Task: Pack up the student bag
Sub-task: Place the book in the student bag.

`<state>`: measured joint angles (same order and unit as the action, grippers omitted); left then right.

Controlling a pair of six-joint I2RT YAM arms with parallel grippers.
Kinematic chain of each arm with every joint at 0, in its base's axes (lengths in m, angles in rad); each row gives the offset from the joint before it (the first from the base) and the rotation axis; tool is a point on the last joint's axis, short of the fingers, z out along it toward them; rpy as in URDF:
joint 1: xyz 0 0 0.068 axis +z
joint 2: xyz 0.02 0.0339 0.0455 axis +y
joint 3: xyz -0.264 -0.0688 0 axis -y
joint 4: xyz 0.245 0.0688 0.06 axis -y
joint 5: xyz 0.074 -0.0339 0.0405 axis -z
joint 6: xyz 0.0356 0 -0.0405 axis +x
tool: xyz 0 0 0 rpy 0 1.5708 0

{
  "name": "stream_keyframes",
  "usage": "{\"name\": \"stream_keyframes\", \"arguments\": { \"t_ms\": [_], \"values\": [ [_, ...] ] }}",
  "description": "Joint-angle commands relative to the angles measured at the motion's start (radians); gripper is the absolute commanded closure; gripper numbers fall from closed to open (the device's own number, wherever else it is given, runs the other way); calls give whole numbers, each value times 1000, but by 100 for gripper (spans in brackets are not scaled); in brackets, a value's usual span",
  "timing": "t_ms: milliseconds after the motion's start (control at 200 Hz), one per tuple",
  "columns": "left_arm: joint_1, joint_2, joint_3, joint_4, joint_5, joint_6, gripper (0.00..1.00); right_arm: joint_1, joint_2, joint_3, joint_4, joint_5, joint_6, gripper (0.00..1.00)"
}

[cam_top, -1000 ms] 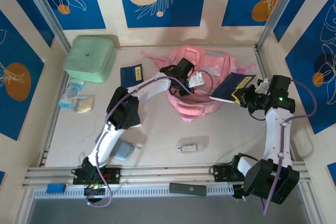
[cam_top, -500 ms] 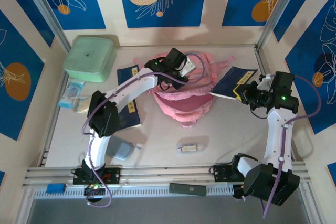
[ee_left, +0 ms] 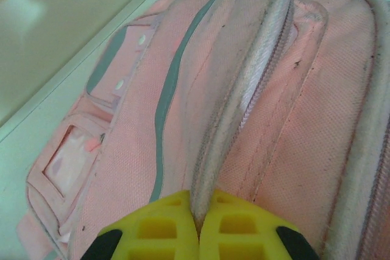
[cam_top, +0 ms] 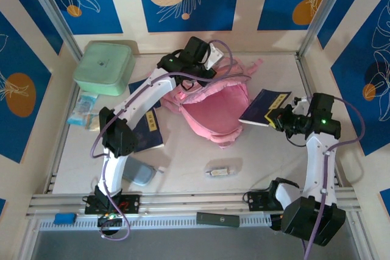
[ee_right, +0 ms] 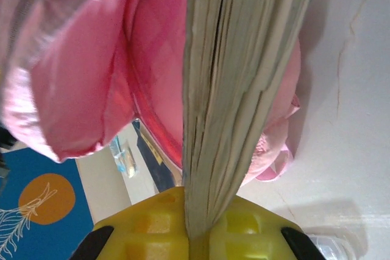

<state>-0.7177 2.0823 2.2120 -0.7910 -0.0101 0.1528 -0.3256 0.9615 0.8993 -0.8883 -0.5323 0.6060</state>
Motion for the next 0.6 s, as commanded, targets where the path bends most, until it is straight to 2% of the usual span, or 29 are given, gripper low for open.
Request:
{"name": "stream_keyframes", "arguments": {
  "t_ms": [0, 140, 225, 395, 595],
  "values": [
    [2, -5, 63, 78, 96, 19, 100, 90, -6, -67, 143, -87, 50, 100],
    [2, -20, 68, 101, 141, 20, 100, 287, 82, -130, 410, -104, 129, 100],
    [2, -29, 61, 112, 178, 22, 100, 359, 154, -160, 579, -76, 169, 100],
    [2, -34, 58, 121, 181, 7, 100, 426, 334, -175, 881, -84, 224, 100],
    [1, -38, 58, 132, 192, -2, 100, 464, 524, -119, 1022, -21, 204, 100]
  ]
}}
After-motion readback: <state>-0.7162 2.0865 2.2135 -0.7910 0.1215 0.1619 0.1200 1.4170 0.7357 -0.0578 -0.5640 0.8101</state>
